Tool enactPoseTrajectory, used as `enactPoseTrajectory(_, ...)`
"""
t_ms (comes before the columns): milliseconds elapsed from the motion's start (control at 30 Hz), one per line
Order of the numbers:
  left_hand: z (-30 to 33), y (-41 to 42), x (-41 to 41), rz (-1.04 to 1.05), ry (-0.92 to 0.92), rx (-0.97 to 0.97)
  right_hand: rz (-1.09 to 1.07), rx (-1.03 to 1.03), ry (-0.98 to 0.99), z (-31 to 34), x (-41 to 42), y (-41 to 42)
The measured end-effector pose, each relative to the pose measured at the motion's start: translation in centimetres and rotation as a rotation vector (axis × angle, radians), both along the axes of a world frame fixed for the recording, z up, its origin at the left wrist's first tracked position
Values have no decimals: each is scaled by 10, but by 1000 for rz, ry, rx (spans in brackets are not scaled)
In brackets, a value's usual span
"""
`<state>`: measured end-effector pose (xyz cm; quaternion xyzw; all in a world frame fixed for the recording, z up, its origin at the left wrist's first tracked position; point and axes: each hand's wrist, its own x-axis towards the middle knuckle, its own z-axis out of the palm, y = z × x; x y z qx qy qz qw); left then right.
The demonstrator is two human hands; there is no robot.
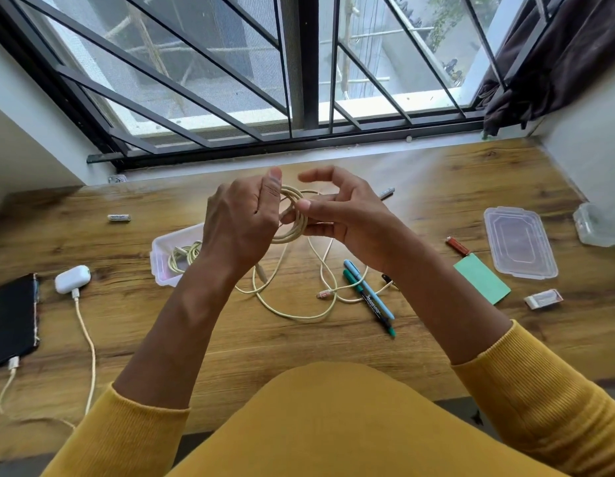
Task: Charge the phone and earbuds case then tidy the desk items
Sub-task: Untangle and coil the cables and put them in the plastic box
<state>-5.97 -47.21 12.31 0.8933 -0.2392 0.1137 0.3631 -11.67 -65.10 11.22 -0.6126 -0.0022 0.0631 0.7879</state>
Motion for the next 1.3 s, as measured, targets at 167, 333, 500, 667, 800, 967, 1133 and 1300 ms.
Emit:
enactPoseTrajectory(167, -4, 0, 0, -13, 27, -55, 4, 31, -23, -2, 4, -2)
enactPoseTrajectory(333, -5, -1, 2, -70, 137, -144, 57, 114, -74, -4, 6, -2)
enactPoseTrajectory(500, -10, 4, 7, -179, 383, -304, 78, 155, -95, -5, 9, 1)
enactPoseTrajectory(667, -16, -1, 0, -106, 389, -379, -37, 46, -207, -4, 10, 14)
enactPoseTrajectory(800, -23, -4, -1, 3, 381, -456, -254, -175, -337, -6, 14, 19)
enactPoseTrajectory(967, -27, -8, -7, 210, 158, -386, -369, -261, -371, -10, 15, 26)
enactPoseTrajectory(1133, -28, -8, -2, 324, 114, -372, -411, -249, -370, -9, 14, 35)
enactPoseTrajectory(1300, -27, -7, 3, 275, 104, -454, -305, 26, -250, -1, 12, 32)
